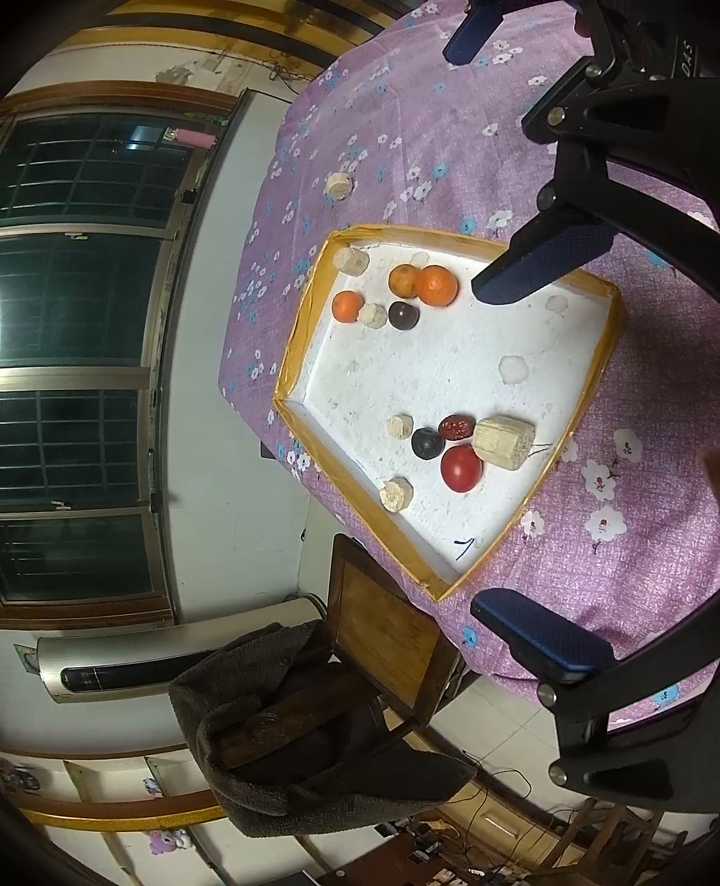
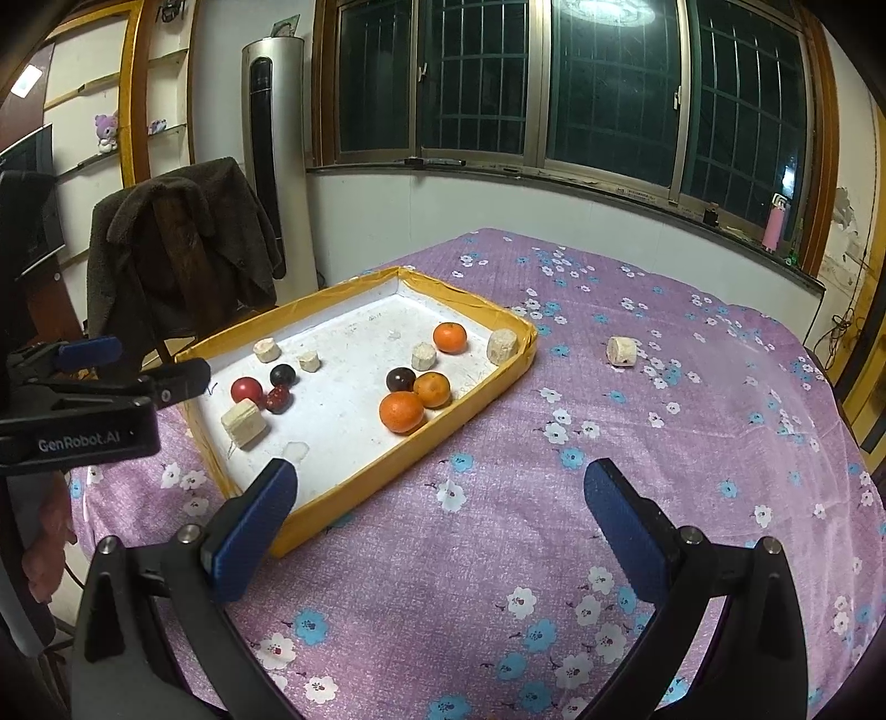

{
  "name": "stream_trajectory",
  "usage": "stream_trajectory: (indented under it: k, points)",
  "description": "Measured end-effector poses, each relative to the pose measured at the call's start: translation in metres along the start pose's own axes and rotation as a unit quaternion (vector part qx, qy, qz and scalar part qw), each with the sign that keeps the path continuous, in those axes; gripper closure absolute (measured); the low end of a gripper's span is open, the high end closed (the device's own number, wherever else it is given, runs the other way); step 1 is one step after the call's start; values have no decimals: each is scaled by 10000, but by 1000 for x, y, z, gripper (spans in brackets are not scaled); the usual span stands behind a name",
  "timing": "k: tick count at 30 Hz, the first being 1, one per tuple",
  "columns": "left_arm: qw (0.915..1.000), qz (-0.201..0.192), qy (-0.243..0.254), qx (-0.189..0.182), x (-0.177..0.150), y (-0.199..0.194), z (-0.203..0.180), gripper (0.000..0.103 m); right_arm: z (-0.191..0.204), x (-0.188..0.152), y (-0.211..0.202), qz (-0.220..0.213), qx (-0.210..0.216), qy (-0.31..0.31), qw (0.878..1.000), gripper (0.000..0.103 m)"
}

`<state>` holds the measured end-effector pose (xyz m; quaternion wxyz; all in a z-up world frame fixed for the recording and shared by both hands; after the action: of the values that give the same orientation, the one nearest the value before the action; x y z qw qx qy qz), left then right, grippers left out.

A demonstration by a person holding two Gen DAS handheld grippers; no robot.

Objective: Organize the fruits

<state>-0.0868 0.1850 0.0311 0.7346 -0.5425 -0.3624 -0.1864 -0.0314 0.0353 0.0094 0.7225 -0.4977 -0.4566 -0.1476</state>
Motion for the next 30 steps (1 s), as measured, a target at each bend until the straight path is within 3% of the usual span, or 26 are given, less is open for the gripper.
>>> stream_trajectory:
  k: [30]
  points:
    - [10000,20,-64,-44,0,5,6,1,12,-2,15,69,82,-73,9999,0]
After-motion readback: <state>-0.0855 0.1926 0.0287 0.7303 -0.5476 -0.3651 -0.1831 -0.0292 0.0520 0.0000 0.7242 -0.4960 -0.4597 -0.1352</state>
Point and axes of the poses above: each gripper's, at about its wrist camera, not at the fingertips, and y roughly the way its jaws point, z to its left, x to its top, the point moved 3 cm from there along y, roughly the way its jaws point, and after that the axes turned 9 degrees about y, right-handed, at the moved point
